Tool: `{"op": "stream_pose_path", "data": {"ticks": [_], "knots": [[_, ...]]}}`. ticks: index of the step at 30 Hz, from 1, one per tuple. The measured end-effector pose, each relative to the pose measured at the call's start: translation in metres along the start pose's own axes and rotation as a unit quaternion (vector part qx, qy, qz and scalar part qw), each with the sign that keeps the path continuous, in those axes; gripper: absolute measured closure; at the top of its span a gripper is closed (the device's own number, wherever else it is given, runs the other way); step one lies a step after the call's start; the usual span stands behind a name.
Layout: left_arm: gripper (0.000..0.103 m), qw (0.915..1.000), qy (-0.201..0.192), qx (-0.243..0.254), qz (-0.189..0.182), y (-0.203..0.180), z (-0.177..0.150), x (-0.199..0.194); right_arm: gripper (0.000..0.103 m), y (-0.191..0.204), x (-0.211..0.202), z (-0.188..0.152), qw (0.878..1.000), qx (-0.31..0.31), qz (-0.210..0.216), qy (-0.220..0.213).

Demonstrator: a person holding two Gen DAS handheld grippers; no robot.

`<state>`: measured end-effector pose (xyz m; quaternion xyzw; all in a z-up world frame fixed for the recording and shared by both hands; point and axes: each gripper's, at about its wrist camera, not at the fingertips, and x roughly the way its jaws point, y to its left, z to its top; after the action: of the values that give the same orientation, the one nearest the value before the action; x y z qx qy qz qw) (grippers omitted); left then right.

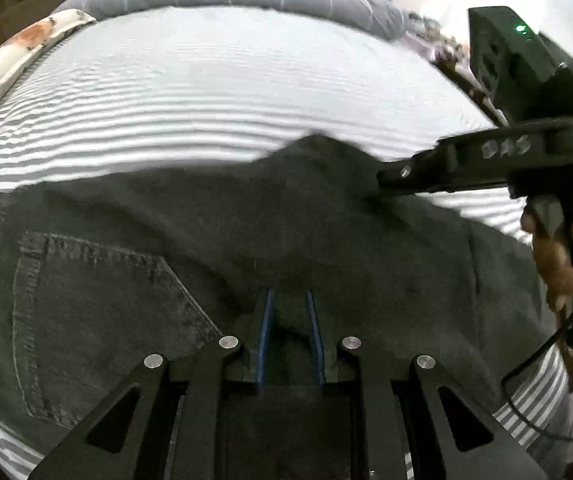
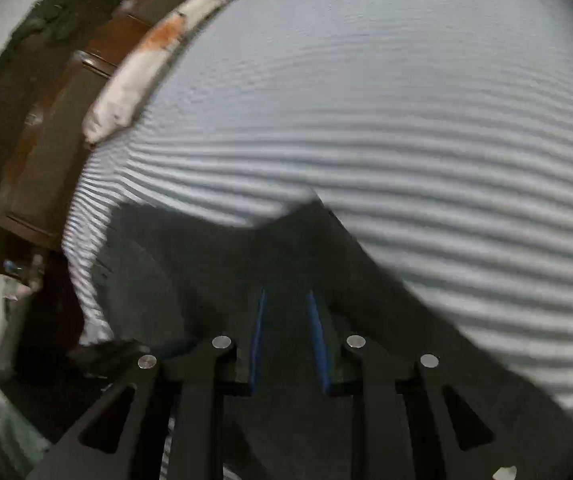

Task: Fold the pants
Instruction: 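Fold the held jeans edge over with the right tool while the left tool holds the jeans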

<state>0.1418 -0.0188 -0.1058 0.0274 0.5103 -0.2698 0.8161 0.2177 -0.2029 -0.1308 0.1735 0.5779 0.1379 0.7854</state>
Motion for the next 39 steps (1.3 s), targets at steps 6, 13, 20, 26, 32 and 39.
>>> {"op": "stream_pose_path", "data": {"ticks": [6, 13, 20, 26, 32, 39], "knots": [[0.084, 0.9991, 0.036, 0.006, 0.021, 0.003, -0.004, 0.010, 0.099, -0.026, 0.000, -0.010, 0.997, 0.058, -0.023, -0.044], [0.083, 0.9956, 0.035, 0.051, 0.070, -0.013, -0.009, 0.013, 0.073, -0.039, -0.081, -0.047, 0.991, 0.088, 0.009, -0.104], [0.078, 0.9906, 0.042, 0.069, 0.110, -0.032, -0.024, 0.013, 0.068, -0.123, -0.196, -0.145, 0.973, 0.163, -0.046, -0.159], [0.068, 0.9885, 0.059, 0.070, 0.120, -0.040, -0.034, 0.017, 0.067, -0.212, -0.251, -0.251, 0.932, 0.291, -0.108, -0.188], [0.068, 0.9894, 0.069, 0.061, 0.113, -0.060, -0.050, 0.014, 0.066, -0.268, -0.253, -0.322, 0.900, 0.381, -0.096, -0.188], [0.068, 0.9972, 0.017, 0.025, 0.068, -0.076, -0.044, -0.010, 0.066, -0.292, -0.223, -0.343, 0.886, 0.421, -0.054, -0.185]]}}
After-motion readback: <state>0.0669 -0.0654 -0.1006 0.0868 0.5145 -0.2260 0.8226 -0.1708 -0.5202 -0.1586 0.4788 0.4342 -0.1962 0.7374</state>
